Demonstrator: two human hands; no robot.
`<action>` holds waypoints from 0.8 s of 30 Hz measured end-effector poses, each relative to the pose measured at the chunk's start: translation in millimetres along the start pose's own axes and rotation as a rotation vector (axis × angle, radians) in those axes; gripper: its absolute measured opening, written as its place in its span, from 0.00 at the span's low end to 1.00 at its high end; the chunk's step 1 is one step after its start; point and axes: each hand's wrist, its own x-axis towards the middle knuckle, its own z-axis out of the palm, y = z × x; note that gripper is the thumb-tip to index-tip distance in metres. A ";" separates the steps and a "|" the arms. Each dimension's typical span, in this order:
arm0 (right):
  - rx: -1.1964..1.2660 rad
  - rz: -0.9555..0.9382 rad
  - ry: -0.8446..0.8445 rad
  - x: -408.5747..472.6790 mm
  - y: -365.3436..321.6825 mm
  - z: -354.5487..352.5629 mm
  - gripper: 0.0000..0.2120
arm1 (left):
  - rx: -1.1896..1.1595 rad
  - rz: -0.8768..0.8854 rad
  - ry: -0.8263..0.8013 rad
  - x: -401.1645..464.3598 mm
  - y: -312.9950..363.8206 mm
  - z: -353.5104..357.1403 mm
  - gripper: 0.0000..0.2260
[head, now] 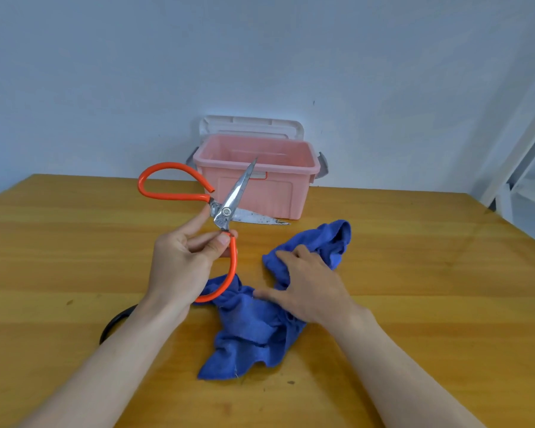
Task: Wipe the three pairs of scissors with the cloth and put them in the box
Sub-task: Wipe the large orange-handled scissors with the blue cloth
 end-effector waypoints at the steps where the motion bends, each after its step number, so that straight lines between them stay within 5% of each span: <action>1: 0.015 -0.019 0.013 2.6 1.9 2.6 0.23 | -0.009 -0.006 0.001 0.9 -2.0 -0.3 0.23; 3: 0.229 -0.069 0.184 7.0 5.5 1.5 0.07 | -0.015 -0.023 0.013 1.7 -4.1 -0.3 0.23; 6: 0.919 0.036 0.277 9.5 11.0 -8.0 0.04 | -0.038 -0.024 0.026 3.1 -4.1 -1.9 0.22; 8: 1.596 -0.009 0.165 4.6 16.9 -23.4 0.09 | -0.078 -0.025 0.041 4.5 -4.4 -2.8 0.20; 10: 1.993 -0.036 -0.059 0.3 28.0 -35.9 0.15 | -0.123 -0.060 0.066 7.0 -7.2 -4.5 0.18; 12: 1.760 0.105 -0.076 3.1 39.1 -33.5 0.11 | -0.136 -0.082 0.075 9.9 -10.6 -7.3 0.23; 14: 0.996 0.203 0.136 9.2 47.2 -22.9 0.04 | -0.158 -0.088 0.072 12.3 -14.3 -9.6 0.24; 16: 0.642 0.235 0.250 13.9 50.1 -15.4 0.08 | -0.149 -0.097 0.055 12.8 -14.7 -9.7 0.25; 19: 0.735 0.242 0.171 8.6 38.0 -20.2 0.18 | -0.122 -0.111 0.024 10.8 -14.3 -6.9 0.25; 24: 1.600 0.309 -0.092 -2.2 20.9 -35.2 0.18 | -0.128 -0.120 -0.023 6.7 -17.9 -3.1 0.24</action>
